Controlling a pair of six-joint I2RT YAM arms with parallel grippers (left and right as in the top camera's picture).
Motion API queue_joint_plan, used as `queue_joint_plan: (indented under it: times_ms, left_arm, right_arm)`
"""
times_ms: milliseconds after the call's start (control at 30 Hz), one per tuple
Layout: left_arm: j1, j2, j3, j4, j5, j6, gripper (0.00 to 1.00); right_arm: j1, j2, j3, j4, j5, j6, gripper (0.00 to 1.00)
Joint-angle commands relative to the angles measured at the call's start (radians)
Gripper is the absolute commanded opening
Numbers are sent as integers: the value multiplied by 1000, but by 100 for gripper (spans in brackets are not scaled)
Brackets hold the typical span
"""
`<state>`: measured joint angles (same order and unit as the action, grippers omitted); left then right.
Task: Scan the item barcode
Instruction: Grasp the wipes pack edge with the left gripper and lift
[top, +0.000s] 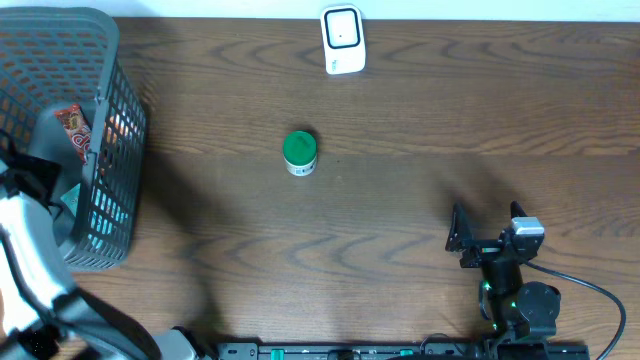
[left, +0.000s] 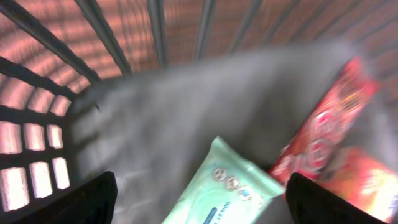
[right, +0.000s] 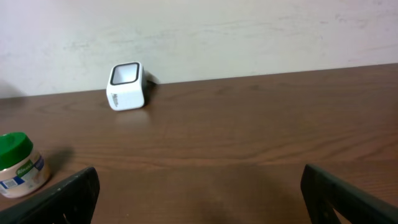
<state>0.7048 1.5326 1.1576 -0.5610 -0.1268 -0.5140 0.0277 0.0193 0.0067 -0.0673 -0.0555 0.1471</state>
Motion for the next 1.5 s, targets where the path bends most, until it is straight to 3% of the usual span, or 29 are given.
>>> queue_joint_plan:
  times_ms: [0,233,633,733,800,900,967,1167,1467]
  left_arm:
    - [-4,95,6,-16,86,80,91]
    - [-4,224,6,-60,147,117,95]
    - [-4,239,6,-139,195,117,95]
    - [-4,241,5,-163,243,117,83]
    - [-4,241,5,-185,247,117,54]
    - [-4,241,5,-207,246,117,22]
    - [-4,238,5,-208,245,117,8]
    - [6,205,51,-225,224,109,7]
    - [42,32,277,-313,224,63,7]
  right_arm:
    - [11,-1,-1,-4,2,-10,99]
    - [11,-1,-1,-4,1,-10,99]
    - [11,-1,-1,-4,2,-10,99]
    - [11,-1,-1,-4,2,-10,99]
    - [11,-1,-1,-4,2,-10,99]
    - [11,-1,-1,-4,2,-10,99]
    - [11,-1,-1,-4,2,-10,99]
    - [11,-1,-1,-4,2,-10,99]
    - [11,-1,-1,-4,2,-10,99]
